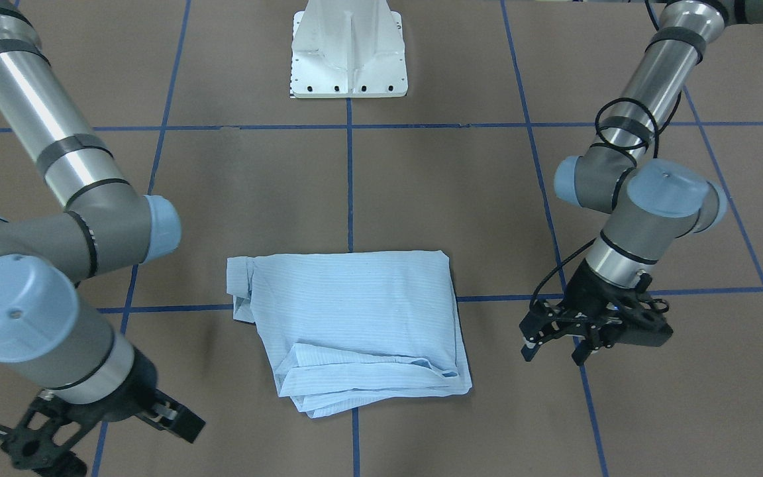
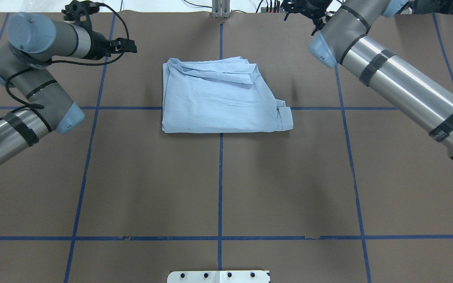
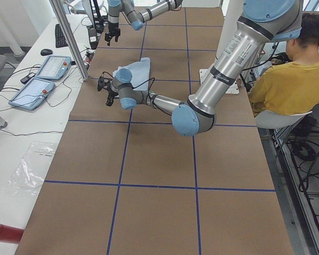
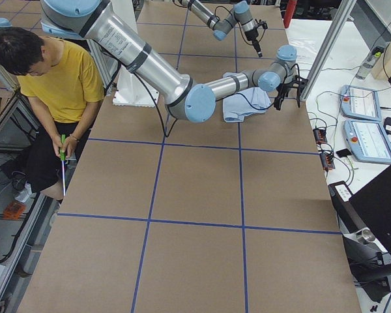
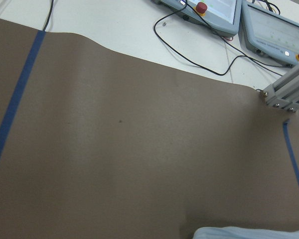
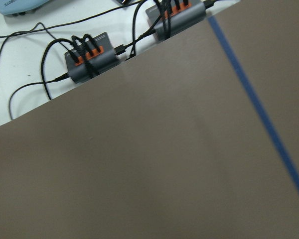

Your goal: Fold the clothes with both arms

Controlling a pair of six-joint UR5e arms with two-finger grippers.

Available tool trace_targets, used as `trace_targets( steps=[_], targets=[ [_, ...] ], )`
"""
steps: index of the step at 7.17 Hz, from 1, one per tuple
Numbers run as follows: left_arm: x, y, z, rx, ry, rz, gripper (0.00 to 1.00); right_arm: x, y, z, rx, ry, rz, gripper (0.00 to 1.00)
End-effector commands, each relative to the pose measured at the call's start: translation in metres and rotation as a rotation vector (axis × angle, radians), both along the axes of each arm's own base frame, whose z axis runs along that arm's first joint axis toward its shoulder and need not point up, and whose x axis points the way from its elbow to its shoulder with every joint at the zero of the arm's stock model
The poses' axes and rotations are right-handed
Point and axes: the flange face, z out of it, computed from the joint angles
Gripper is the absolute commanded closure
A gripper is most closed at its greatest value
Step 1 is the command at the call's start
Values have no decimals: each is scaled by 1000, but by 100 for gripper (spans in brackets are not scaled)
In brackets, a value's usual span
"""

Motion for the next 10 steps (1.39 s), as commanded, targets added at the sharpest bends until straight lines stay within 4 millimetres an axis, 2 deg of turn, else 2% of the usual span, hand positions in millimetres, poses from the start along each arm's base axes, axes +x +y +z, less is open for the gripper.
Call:
trace_targets(
  steps=[1,2,3,4,5,6,7,8,9,10],
  targets=[
    [-102,30,51,153,-114,117,1,134,3,92,105,94,-154,0],
    [-151,35,79,207,-160,179,1,203,19,122,137,63,-180,0],
    [-224,40,112,256,-205,204,1,262,38,168,179,74,-220,0],
    [-260,41,128,271,-267,209,1,295,68,212,229,106,-288,0],
    [-298,35,138,260,-343,218,1,334,87,241,250,86,-312,0],
    [-317,33,137,191,-374,230,1,369,108,267,265,69,-333,0],
    [-333,44,135,117,-382,230,1,383,128,281,283,63,-357,0],
    [-369,72,140,75,-385,184,1,400,140,290,280,63,-355,0],
    [-381,109,143,60,-359,184,1,413,149,299,294,68,-374,0],
    [-381,139,151,49,-349,193,1,410,149,291,300,72,-393,0]
  ],
)
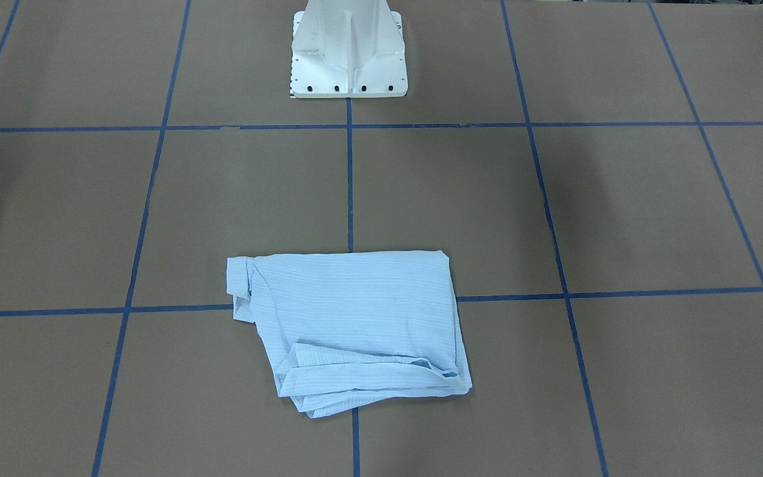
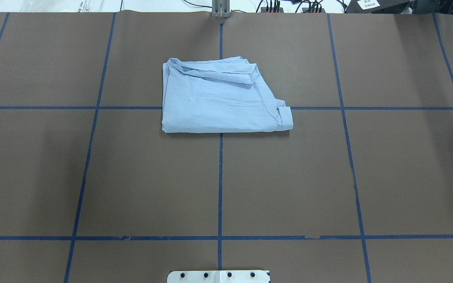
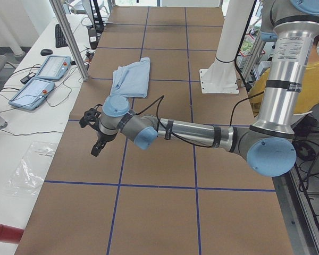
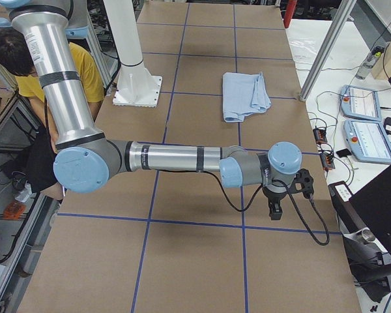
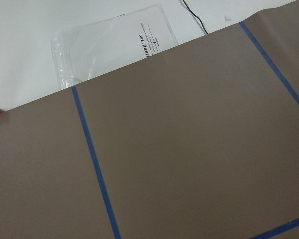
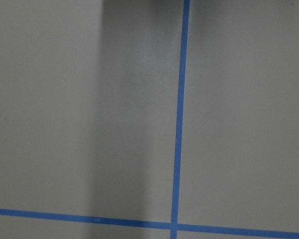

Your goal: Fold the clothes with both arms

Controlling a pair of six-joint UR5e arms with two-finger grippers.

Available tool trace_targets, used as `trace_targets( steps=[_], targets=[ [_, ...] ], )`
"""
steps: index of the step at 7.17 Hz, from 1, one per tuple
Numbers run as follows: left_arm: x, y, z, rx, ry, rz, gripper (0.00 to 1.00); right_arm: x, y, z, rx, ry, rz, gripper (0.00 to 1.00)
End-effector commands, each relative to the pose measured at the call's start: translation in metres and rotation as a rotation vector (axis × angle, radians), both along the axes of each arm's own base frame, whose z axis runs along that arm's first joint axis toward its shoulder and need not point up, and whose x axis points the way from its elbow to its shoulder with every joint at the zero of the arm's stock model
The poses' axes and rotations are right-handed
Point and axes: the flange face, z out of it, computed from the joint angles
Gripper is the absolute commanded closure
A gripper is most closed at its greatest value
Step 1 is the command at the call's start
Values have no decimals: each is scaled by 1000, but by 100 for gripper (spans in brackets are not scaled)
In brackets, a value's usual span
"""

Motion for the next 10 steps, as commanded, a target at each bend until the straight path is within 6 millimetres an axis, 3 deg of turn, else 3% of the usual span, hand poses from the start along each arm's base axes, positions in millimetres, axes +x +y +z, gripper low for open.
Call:
trace_targets(
  steps=[1,2,3,5,6,7,8,9,10],
  targets=[
    [-9,43,-8,5,6,-6,1,-1,5,-13,3,17,-29,0],
    [-12,51,-9,59,-27,32,1,14,10,-14,11,21,-17,0],
    [-15,77,-3,83,-54,71,1,10,33,-4,16,28,-46,0],
    [-16,88,4,41,-54,71,0,6,86,28,5,30,-93,0],
    [-16,98,7,33,-55,71,1,-3,92,29,-2,31,-111,0],
    [-16,100,-2,4,-40,50,0,-22,89,26,-30,37,-147,0],
    [-16,106,-26,-36,-35,41,0,-27,91,1,-39,41,-158,0],
    [-14,122,-36,-52,-29,42,0,-27,125,-7,-77,43,-161,0],
    [-13,125,-17,-80,-30,48,0,-26,129,-5,-83,44,-160,0]
  ],
)
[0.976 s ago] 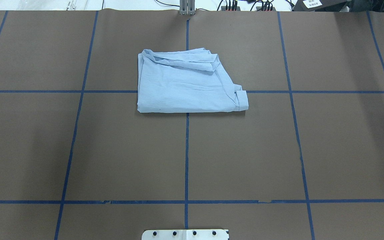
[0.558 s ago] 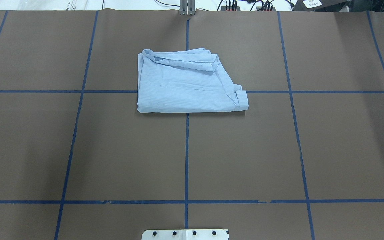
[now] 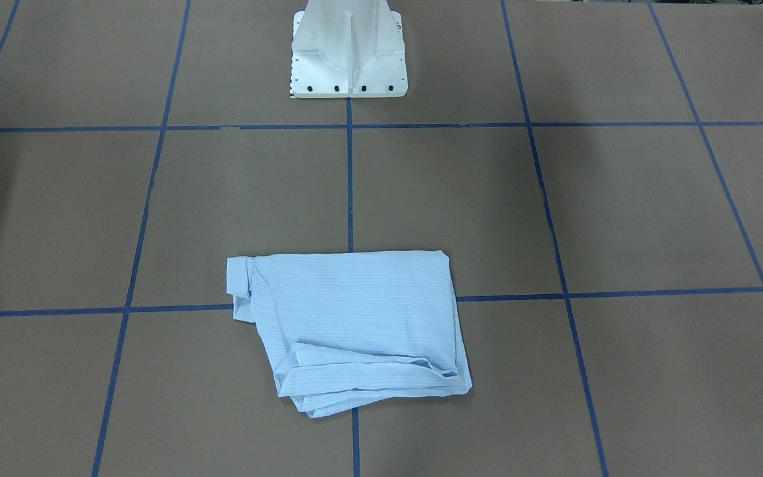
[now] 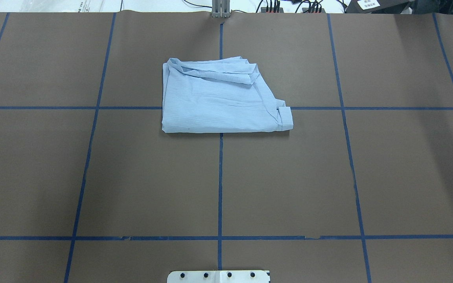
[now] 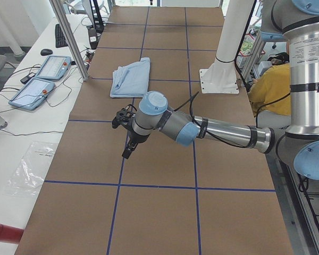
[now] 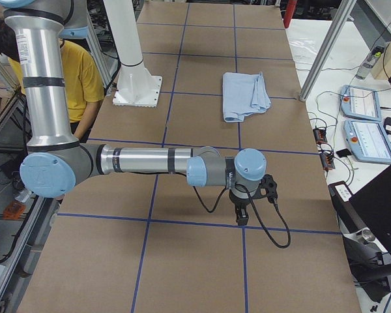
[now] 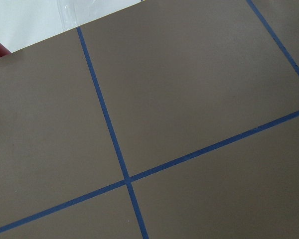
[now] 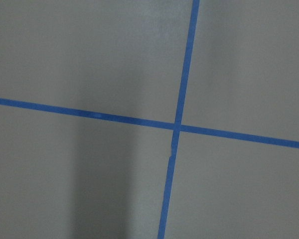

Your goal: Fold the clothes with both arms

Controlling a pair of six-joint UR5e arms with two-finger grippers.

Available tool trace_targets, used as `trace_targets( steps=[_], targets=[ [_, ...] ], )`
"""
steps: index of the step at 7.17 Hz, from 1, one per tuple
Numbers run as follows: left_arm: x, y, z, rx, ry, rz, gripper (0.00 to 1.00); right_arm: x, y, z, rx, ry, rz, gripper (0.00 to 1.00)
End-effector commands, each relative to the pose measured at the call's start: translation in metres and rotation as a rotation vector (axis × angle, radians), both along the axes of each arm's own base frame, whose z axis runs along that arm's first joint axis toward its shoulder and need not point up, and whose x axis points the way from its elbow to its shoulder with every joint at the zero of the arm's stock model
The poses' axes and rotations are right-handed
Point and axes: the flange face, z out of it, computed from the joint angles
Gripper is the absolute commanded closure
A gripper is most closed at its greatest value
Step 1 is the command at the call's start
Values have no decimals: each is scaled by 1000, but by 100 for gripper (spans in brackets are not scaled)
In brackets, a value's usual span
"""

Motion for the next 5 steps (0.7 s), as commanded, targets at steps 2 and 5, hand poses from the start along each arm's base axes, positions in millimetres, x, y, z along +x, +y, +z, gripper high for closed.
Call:
trace_targets(
  steps=[2,5],
  targets=[
    [1,25,35,-88,-7,8,0,-2,12,-4,-17,6,1,0],
    [1,29,81,-85,1,20,0,-15,12,28,-76,0,-27,0]
  ],
)
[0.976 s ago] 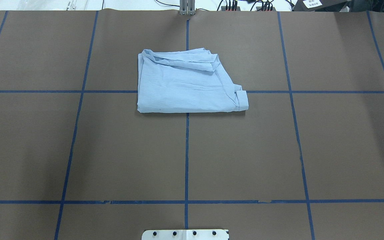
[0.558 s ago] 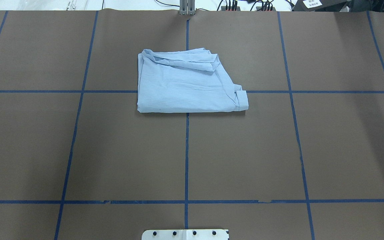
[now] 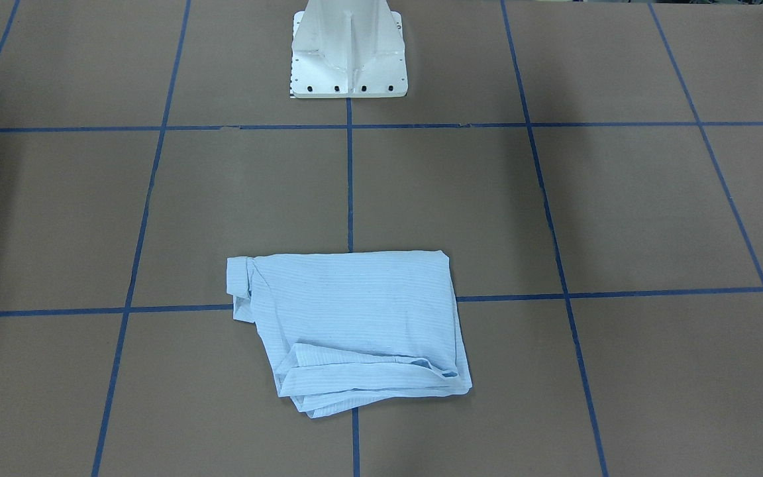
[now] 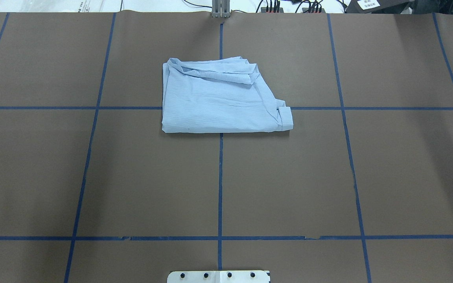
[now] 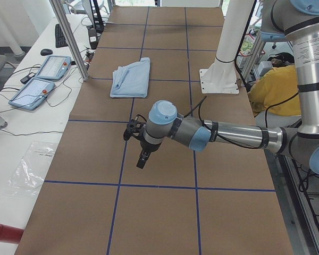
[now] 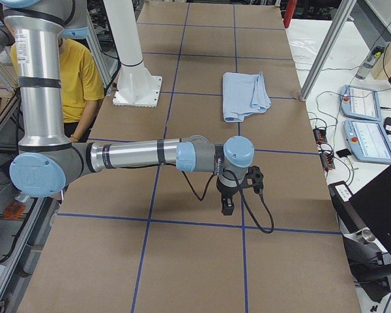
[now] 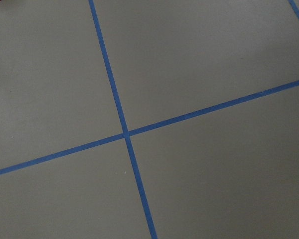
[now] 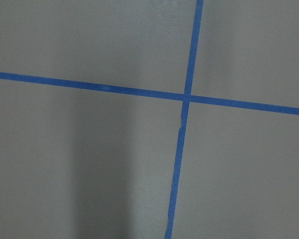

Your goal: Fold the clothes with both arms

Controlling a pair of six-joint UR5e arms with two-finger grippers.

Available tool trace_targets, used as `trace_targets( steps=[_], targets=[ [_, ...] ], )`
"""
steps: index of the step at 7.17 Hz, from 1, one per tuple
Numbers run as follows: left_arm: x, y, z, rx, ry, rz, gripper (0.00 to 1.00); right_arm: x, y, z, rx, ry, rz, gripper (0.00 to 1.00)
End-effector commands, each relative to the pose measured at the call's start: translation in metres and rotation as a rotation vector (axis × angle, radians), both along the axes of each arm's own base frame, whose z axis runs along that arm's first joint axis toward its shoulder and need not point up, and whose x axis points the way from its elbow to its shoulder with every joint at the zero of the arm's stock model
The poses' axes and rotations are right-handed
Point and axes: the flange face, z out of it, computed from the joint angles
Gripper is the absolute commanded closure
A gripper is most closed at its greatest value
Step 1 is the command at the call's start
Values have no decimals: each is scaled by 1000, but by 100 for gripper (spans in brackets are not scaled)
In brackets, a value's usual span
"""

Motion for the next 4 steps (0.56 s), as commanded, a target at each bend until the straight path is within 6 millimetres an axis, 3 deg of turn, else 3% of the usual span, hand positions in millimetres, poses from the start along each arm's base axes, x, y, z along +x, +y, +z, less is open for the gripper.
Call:
trace_targets(
  steps=[1,2,3,4],
  targets=[
    [-2,0,14,-4,2,-1,0,-5,-4,17,-12,-1,-13,0],
    [-6,-1,15,-5,0,-10,0,-5,-7,27,-19,-4,-6,0],
    [-9,-1,28,6,-26,14,0,-5,-8,30,-1,-8,-7,0],
    [-26,-4,56,18,-42,39,0,-6,-14,25,27,-5,-7,0]
  ],
)
